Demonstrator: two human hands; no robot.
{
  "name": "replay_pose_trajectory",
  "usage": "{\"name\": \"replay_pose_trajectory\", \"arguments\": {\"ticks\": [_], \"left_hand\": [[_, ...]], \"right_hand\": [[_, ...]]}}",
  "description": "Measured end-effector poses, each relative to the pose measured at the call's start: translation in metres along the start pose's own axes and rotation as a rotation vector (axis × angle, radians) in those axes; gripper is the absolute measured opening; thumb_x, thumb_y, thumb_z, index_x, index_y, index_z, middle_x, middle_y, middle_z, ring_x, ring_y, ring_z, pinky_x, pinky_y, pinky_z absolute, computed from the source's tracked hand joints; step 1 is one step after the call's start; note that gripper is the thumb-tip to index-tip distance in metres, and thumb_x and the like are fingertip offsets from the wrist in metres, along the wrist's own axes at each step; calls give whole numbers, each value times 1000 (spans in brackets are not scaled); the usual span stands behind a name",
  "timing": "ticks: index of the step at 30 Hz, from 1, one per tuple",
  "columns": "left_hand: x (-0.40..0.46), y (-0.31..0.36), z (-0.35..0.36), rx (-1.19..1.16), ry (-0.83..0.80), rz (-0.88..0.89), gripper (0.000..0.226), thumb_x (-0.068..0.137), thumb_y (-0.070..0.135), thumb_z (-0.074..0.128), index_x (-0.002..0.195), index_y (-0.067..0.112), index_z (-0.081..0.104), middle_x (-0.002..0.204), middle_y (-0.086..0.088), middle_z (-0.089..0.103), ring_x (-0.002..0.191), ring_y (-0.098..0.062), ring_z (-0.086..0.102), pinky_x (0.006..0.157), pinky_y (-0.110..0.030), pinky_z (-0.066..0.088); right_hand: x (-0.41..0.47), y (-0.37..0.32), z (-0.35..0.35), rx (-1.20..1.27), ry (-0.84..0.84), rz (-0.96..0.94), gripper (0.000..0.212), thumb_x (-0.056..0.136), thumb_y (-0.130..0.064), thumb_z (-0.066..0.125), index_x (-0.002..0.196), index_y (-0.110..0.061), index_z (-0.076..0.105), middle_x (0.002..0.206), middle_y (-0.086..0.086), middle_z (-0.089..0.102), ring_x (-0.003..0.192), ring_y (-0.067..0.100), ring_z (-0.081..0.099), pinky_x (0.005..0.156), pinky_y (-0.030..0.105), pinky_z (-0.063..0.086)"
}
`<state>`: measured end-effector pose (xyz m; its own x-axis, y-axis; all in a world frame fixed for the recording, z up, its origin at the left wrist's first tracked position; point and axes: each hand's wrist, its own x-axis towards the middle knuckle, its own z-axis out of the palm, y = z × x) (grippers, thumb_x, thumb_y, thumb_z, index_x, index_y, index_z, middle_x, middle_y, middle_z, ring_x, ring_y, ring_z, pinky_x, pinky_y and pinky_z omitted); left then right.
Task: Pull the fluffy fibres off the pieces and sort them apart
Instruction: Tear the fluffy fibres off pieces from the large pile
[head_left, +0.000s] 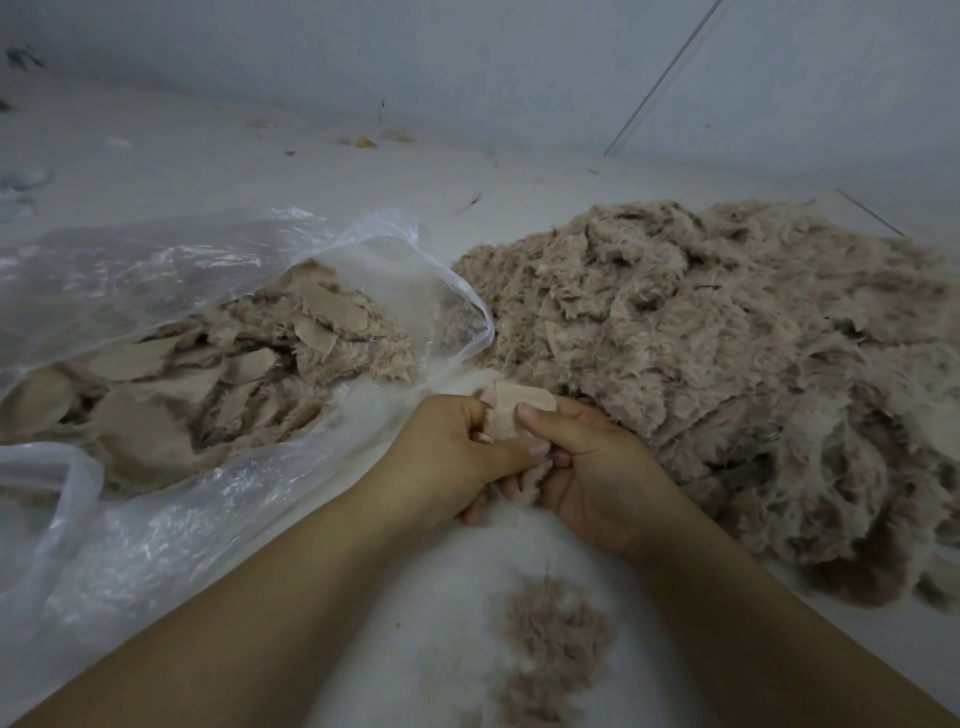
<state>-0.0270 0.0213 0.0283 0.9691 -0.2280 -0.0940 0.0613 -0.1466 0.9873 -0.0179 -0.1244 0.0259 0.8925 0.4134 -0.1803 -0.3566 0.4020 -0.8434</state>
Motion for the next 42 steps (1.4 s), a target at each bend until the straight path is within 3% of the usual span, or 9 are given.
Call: {"name": "replay_pose_trajectory", "arguments": {"ticks": [9,11,19,24,26,30,34,39,42], "left_hand": [[-5,5,-11,49,-203,-144,24,87,15,71,91,-9,67,55,-11,61,32,-16,49,32,-17,34],[-8,6,-15,40,-281,-159,28,89,10,68,96,-16,61,55,-12,62,33,-17,52,32,-19,38],[-13,7,-24,114,-491,-132,9,85,0,70,78,-4,66,60,-17,67,40,-21,61,40,-25,51],[-15,10,-22,261,-712,78,21,76,9,80,97,13,76,94,-18,73,79,-36,69,70,-42,60],[-14,11,-25,256,-767,169,30,76,7,80,105,11,75,110,-12,71,97,-28,68,78,-26,55],[-14,13,-26,89,-467,217,6,78,9,79,80,5,76,82,-14,73,75,-22,69,70,-27,53],[-7,11,-16,1,37,95,53,65,41,80,66,-4,51,48,-17,52,33,-19,45,36,-22,37],[-7,6,-10,155,-45,-50,43,90,34,67,62,2,59,45,-11,54,31,-17,42,34,-18,31],[-1,5,-12,-185,177,102,33,98,12,53,66,10,63,48,-12,57,32,-19,44,36,-20,33]], "right_hand": [[0,1,-3,-65,4,-3,47,91,-15,52,111,27,48,90,37,51,68,42,43,71,46,42],[1,2,-5,-67,17,-2,48,89,-16,54,110,27,48,97,37,47,76,41,37,69,41,36],[6,4,-8,182,120,12,27,92,-10,54,117,2,53,70,4,56,39,2,39,37,11,32],[7,3,-4,152,158,4,53,77,-13,62,126,4,50,78,9,55,38,3,42,36,11,30],[7,4,-5,145,162,7,60,72,-14,65,128,2,49,74,7,55,40,3,43,35,12,31],[7,4,-9,98,131,20,46,73,-16,67,116,-3,52,59,1,55,39,2,41,36,13,31],[5,2,-7,79,64,15,14,75,-15,66,78,-2,68,66,6,62,48,3,50,39,11,34],[5,3,-6,72,52,33,13,79,-13,65,85,-2,62,69,7,62,48,4,50,39,11,35],[7,2,-7,115,86,27,18,88,-21,58,79,-6,56,54,-3,44,41,1,34,39,12,31]]}}
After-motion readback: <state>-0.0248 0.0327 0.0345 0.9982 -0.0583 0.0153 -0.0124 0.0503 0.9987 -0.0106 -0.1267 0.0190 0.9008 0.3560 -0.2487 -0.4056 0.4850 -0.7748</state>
